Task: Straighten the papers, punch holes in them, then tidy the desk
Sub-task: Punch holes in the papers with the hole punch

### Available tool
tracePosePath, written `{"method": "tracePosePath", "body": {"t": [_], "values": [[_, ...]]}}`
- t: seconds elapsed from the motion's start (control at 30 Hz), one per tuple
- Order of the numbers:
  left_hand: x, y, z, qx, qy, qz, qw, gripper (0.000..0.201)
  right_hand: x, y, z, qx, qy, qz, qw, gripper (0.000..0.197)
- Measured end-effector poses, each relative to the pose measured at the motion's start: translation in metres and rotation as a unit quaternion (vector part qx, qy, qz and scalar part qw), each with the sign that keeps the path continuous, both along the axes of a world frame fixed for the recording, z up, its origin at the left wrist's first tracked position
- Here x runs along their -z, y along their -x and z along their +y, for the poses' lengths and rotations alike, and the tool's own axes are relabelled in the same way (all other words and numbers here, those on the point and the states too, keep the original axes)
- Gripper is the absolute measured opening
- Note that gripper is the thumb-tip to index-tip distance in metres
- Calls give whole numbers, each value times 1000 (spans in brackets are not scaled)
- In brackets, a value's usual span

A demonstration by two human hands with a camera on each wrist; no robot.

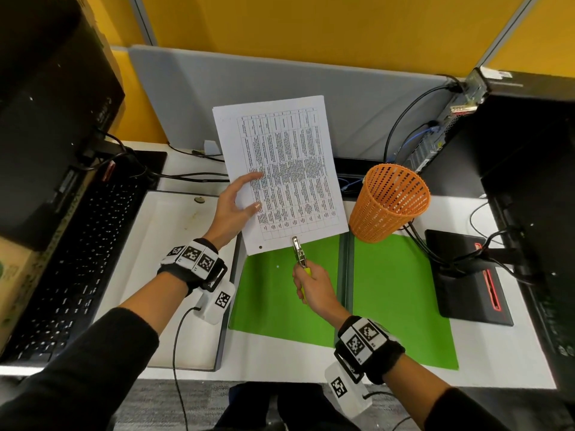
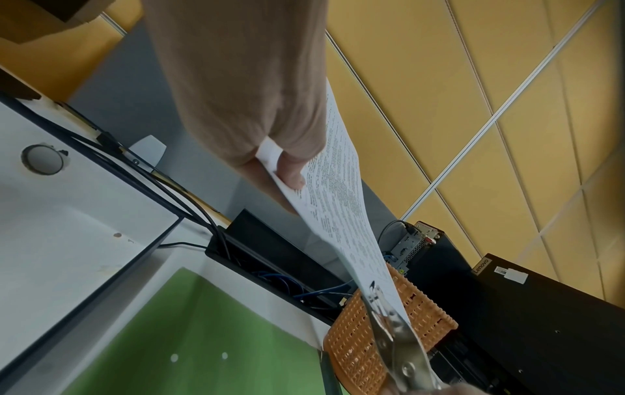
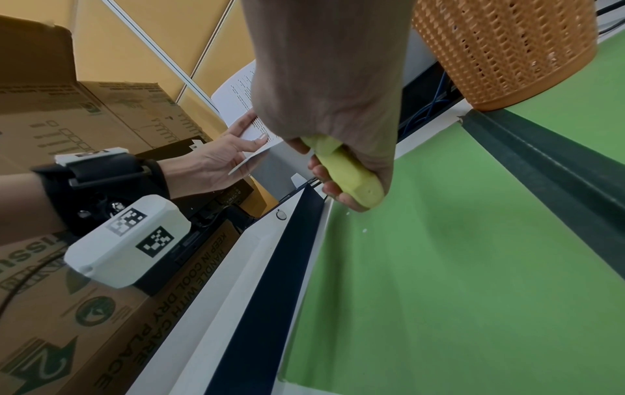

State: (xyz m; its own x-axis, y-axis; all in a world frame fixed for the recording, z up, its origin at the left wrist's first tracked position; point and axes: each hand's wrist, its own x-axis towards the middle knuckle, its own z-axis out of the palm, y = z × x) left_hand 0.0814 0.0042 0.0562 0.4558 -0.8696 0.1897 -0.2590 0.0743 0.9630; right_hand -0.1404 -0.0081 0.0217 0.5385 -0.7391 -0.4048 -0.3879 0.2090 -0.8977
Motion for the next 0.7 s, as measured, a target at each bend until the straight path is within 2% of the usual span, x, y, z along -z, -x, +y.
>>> {"method": "tracePosePath", "body": {"t": [0.23,0.47,0.7], "values": [[2,0,-1,-1,0,10,1000,57,0,-1,-2,3,-9,-1,1000,17],[3,1,-3,0,5,19,1000,58,0,-3,-2,8,-9,15,1000,27],[8,0,-4,3,-2,10,1000,57,2,-4,-4,12,-34,32,999,24]]}}
